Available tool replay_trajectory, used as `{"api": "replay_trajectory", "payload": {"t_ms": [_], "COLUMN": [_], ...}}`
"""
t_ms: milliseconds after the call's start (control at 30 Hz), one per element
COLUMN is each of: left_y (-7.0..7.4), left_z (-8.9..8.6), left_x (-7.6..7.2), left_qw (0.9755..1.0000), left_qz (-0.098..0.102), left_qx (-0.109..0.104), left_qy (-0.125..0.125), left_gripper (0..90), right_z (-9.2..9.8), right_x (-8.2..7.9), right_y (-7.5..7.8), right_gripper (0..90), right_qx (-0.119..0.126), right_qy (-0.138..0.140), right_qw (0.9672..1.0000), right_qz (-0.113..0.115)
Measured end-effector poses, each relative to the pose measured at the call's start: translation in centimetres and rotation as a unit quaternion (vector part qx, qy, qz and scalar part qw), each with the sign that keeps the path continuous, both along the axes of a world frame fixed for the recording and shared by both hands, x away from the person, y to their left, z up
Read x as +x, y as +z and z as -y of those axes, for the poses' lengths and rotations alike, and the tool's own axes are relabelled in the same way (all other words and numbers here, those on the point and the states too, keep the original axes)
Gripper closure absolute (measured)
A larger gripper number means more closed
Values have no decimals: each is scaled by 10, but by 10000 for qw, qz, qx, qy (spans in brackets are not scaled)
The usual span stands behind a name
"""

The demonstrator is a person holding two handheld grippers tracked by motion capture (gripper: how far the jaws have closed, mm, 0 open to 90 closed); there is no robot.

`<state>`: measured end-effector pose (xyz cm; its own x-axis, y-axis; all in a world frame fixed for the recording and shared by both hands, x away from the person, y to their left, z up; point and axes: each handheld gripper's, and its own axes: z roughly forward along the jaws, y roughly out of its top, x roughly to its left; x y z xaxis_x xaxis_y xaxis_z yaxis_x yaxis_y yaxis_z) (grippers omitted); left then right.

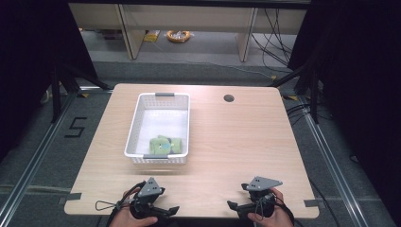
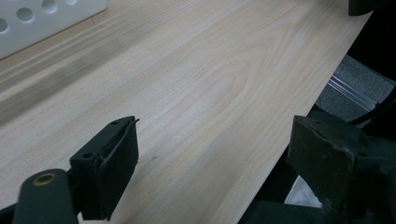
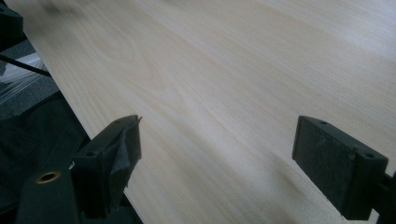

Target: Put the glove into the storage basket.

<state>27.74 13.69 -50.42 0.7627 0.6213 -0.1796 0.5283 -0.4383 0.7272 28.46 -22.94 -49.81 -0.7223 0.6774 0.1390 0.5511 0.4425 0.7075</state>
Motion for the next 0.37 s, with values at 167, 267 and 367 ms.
{"api": "replay_trajectory", "payload": {"t_ms": [167, 267, 367], "left_y": [-1, -1, -2], "left_z": [1, 1, 1], "left_x": [0, 0, 0], "left_qw": [9999, 9999, 9999], "left_qz": [-49, -47, -58], "left_qx": [-133, -130, -119], "left_qy": [89, 86, 75], "left_gripper": [159, 159, 159], "right_z": [-1, -1, -2], "right_x": [1, 1, 0], "right_y": [-1, -2, -2], "right_gripper": [163, 163, 163], "right_qx": [0, 17, -31], "right_qy": [63, 82, 101], "right_qw": [10000, 10000, 9999], "right_qz": [19, 46, 18]}}
